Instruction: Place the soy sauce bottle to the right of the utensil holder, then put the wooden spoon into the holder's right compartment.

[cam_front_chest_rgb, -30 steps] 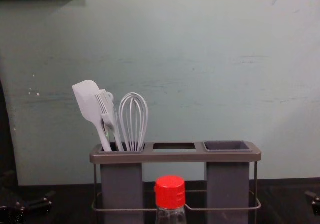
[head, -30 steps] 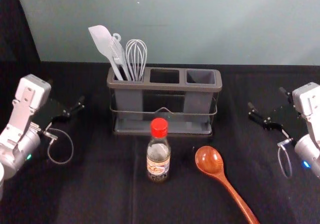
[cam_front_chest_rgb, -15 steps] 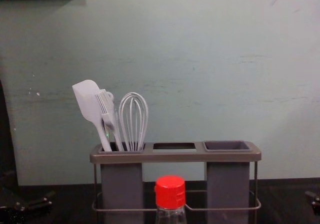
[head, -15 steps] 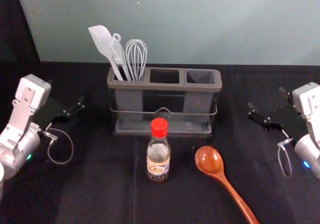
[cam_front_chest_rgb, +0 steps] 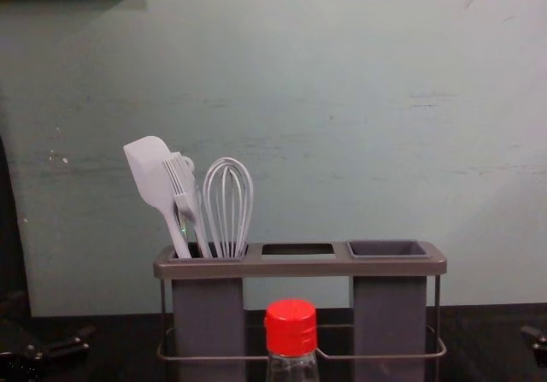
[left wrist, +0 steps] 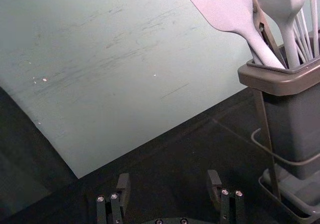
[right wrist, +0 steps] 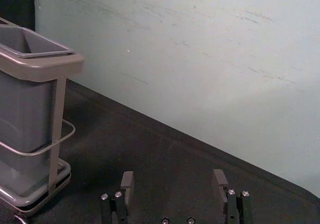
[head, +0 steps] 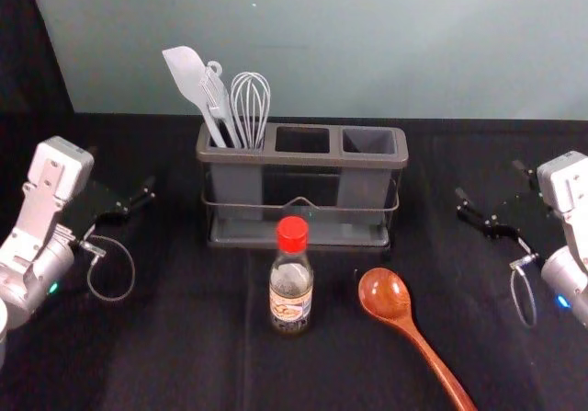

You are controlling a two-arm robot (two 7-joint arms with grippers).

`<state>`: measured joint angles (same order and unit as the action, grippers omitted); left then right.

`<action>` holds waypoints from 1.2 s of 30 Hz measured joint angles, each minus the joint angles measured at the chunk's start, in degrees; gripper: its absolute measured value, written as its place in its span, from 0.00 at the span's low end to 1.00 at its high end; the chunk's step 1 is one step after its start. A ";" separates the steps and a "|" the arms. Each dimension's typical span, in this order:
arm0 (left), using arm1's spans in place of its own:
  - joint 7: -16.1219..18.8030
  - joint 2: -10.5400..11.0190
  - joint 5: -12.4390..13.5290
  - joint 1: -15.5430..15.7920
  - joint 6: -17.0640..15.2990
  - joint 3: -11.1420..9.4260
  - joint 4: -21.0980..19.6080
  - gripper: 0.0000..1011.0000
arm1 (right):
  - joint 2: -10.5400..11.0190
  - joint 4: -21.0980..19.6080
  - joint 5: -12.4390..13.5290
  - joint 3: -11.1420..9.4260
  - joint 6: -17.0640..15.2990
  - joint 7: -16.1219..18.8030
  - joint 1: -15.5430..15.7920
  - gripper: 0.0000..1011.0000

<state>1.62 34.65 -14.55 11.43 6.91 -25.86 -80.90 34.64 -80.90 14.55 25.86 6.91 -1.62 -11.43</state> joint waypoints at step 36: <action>0.00 0.00 0.00 0.00 0.00 0.00 0.00 0.99 | 5.24 -11.27 15.21 -9.49 6.65 14.82 11.96 0.99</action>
<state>1.62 34.65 -14.55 11.43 6.91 -25.86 -80.90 39.88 -92.18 29.75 16.37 13.55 13.20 0.53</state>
